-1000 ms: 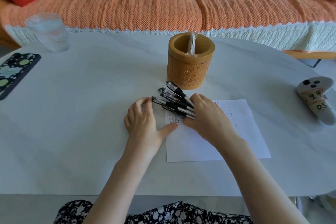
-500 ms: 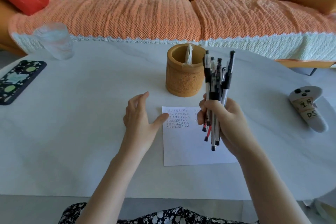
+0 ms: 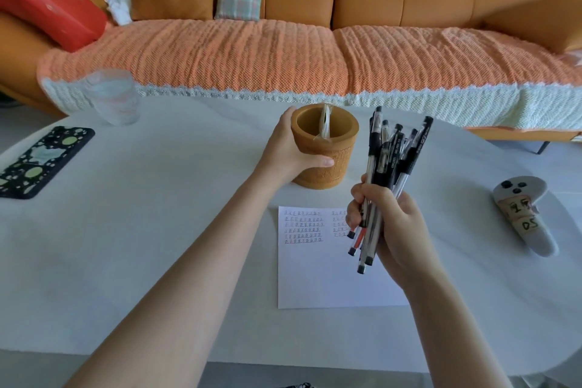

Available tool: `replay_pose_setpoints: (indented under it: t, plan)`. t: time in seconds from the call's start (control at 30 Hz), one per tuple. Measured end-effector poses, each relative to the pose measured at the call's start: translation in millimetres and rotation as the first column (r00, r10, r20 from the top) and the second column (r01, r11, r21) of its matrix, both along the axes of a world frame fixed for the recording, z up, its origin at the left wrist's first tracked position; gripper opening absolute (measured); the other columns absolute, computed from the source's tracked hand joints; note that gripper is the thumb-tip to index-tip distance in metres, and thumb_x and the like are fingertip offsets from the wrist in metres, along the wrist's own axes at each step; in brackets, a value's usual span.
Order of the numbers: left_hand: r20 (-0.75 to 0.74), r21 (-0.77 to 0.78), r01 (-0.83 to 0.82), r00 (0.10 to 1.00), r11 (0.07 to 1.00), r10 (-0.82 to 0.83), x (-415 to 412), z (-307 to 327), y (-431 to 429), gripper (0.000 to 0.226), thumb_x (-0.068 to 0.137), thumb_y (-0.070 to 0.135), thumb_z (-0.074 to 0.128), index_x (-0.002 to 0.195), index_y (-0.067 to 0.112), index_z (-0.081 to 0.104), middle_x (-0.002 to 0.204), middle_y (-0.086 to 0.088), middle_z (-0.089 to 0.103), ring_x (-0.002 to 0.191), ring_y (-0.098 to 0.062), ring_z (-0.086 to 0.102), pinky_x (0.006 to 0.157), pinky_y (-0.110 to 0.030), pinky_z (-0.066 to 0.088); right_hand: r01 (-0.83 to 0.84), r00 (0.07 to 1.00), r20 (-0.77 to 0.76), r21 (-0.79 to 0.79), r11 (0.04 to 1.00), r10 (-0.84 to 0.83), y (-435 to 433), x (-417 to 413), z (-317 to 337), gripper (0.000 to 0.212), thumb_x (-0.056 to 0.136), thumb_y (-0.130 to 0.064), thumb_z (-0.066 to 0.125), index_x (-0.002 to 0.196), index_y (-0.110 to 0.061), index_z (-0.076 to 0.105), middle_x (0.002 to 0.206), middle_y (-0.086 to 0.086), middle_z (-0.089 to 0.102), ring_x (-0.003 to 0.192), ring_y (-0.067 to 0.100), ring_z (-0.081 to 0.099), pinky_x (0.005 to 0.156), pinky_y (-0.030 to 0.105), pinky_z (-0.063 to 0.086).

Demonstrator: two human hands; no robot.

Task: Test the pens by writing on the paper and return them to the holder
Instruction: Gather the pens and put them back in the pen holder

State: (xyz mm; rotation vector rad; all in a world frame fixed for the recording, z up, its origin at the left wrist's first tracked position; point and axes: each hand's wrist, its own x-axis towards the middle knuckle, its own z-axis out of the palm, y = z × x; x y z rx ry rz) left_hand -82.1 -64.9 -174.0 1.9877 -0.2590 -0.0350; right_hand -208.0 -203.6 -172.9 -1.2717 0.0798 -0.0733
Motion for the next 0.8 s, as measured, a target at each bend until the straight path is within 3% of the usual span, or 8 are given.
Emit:
replay_pose_setpoints:
  t: [0.13,0.3,0.57,0.7,0.8]
  plan:
    - [0.086,-0.052,-0.063,0.994,0.997,0.068,-7,1,-1,0.09,0.054,0.013,0.089,0.128,0.018,0.04,0.119,0.007,0.048,0.107,-0.008,0.046,0.09,-0.023,0.04,0.01,1.0,0.029,0.001,1.0,-0.01,-1,0,5,0.018,0.092,0.0,0.043,0.077,-0.008,0.05,0.056,0.002,0.05,0.049,0.017,0.046,0.051,0.028,0.042]
    - [0.092,-0.086,-0.097,0.99,0.992,0.105,-31,-8,10,0.097,0.052,0.021,0.09,0.132,0.022,0.035,0.129,0.005,0.047,0.115,-0.011,0.045,0.083,-0.013,0.041,-0.002,0.998,0.06,0.009,1.0,0.001,-6,-1,9,0.014,0.091,-0.001,0.046,0.079,-0.007,0.048,0.058,0.002,0.05,0.05,0.017,0.047,0.051,0.027,0.043]
    - [0.08,-0.125,-0.1,0.991,0.987,0.111,-67,-16,21,0.102,0.049,0.023,0.092,0.134,0.022,0.036,0.132,0.004,0.048,0.118,-0.011,0.046,0.094,-0.028,0.048,-0.035,0.997,0.065,-0.01,0.999,0.035,-4,-5,16,0.017,0.092,-0.002,0.044,0.077,-0.009,0.048,0.056,0.001,0.052,0.05,0.017,0.046,0.053,0.029,0.04]
    - [0.082,-0.114,-0.083,0.992,0.99,0.093,-69,-13,20,0.099,0.052,0.019,0.091,0.134,0.022,0.036,0.131,0.007,0.047,0.115,-0.006,0.044,0.086,-0.012,0.043,-0.077,0.992,0.101,-0.019,0.997,0.078,-3,-6,20,0.028,0.092,-0.004,0.045,0.07,-0.017,0.055,0.056,0.0,0.052,0.051,0.018,0.046,0.053,0.03,0.04]
    - [0.07,-0.101,-0.069,0.995,0.992,0.076,-69,-14,22,0.098,0.054,0.018,0.09,0.135,0.025,0.035,0.13,0.01,0.046,0.115,-0.004,0.044,0.087,-0.014,0.044,-0.12,0.987,0.101,-0.027,0.992,0.123,-1,-5,24,0.044,0.093,-0.004,0.043,0.06,-0.027,0.06,0.055,-0.001,0.053,0.051,0.018,0.047,0.053,0.03,0.04]
